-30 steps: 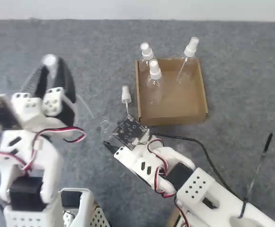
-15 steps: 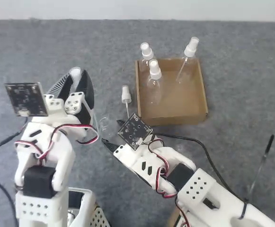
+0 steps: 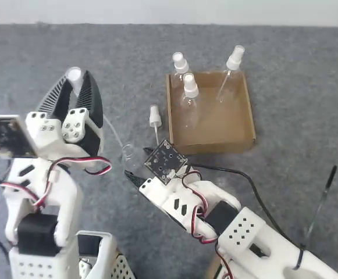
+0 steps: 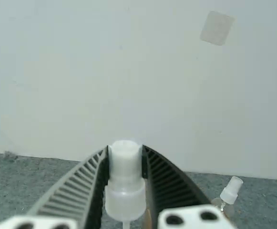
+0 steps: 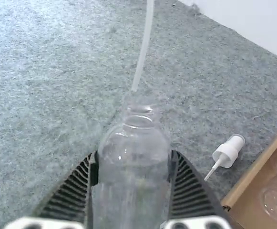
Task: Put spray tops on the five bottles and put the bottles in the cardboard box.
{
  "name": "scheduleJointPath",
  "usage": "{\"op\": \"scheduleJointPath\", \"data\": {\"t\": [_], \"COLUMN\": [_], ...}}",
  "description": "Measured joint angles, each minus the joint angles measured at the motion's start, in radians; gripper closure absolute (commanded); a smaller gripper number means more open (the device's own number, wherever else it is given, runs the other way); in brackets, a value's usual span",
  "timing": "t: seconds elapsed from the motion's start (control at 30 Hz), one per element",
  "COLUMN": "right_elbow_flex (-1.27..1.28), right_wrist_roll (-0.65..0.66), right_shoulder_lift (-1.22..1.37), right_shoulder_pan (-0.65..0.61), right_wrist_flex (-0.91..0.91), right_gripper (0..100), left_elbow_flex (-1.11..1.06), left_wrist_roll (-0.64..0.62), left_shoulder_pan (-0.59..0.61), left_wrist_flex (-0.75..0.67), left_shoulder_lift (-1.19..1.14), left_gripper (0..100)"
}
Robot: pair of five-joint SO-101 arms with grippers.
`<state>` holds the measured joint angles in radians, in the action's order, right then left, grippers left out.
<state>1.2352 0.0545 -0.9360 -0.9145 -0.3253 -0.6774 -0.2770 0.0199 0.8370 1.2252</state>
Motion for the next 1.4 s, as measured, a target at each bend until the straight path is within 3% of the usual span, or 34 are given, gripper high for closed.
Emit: {"op": "scheduleJointPath", "data": {"t": [0.37,0.77,1.17,1.4], "right_elbow_flex": [0.005,0.049,0.209,0.219], "right_wrist_roll": [0.000,0.000,0.000,-0.003], "right_shoulder_lift": [0.000,-0.003,-0.006,-0.008], "right_shoulder_pan": [0.002,-0.002,-0.002,0.000], "right_wrist_flex": [0.000,0.011,0.453,0.517], "right_gripper": [99.3,99.3,99.3,99.3], "left_elbow_flex": [-0.147,-0.104,-0.106,-0.178], "left_wrist_roll": [0.006,0.055,0.066,0.066], "left_shoulder_pan": [-0.095,-0.101,-0.103,-0.158], "left_wrist_flex": [-0.037,0.107,0.146,0.146], "left_shoulder_lift": [-0.011,-0.009,-0.009,-0.009], "left_gripper": [99,99,99,99]}}
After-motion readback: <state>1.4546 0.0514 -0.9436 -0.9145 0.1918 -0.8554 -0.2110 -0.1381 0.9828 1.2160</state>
